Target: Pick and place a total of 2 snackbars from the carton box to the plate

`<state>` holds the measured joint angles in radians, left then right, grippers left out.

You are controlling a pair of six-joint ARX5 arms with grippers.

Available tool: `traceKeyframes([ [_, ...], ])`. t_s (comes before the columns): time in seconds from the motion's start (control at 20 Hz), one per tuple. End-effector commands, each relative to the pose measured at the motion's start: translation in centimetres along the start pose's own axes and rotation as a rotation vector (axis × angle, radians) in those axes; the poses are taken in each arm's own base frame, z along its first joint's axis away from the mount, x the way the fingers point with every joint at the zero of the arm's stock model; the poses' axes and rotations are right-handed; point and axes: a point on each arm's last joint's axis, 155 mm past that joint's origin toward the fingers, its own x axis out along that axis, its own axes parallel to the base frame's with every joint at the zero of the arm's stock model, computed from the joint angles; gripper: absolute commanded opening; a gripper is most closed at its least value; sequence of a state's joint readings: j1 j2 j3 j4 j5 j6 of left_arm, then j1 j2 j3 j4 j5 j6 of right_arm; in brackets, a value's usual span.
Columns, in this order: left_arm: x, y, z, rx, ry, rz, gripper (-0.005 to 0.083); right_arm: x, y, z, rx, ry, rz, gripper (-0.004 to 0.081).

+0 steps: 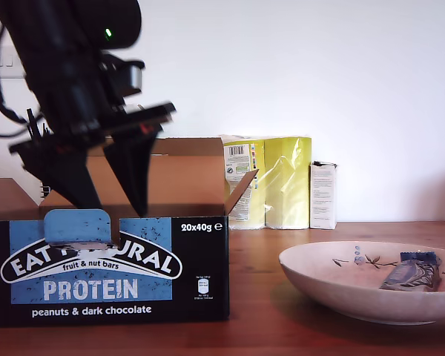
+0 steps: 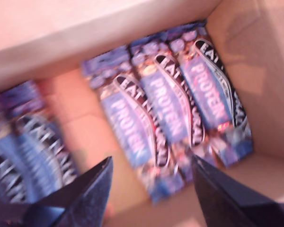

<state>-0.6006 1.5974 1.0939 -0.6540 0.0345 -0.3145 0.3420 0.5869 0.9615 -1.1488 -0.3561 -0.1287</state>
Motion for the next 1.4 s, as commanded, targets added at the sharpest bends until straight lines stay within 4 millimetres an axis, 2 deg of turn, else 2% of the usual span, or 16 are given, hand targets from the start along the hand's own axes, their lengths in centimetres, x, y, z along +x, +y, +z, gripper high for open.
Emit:
traceKeyframes([
  [0.0,1.9,0.2,-0.6,-0.022,0.034,0.001,0.0483,-0.4,0.1,0.5,-0.008,-0.019,-0.001,-0.0013],
  [0.2,4.6,0.5,-0.4,-0.044,0.044,0.019,0.0483,-0.4,0.1,0.5,-0.009,-0.019,-0.001,-0.0013],
  [0.3,5.2,1.0,0.0,-0.058,0.029,0.047,0.0481,-0.4,0.1,0.5,-0.009,-0.019,-0.001,-0.0013],
  [0.5,6.0,2.0,-0.2,-0.059,0.035,0.096,0.048,-0.4,0.1,0.6,-0.013,-0.022,-0.001,-0.0013],
  [0.9,6.5,2.6,0.0,-0.061,0.029,0.124,0.0479,-0.4,0.1,1.1,-0.022,-0.044,-0.004,-0.0013],
  [1.15,7.0,2.3,0.0,-0.081,0.031,0.107,0.0479,-0.5,0.1,1.2,-0.023,-0.048,-0.004,-0.0013],
  [1.35,8.2,2.3,-1.1,-0.088,0.074,0.101,0.0479,-0.5,0.1,1.3,-0.023,-0.049,-0.004,-0.0013],
])
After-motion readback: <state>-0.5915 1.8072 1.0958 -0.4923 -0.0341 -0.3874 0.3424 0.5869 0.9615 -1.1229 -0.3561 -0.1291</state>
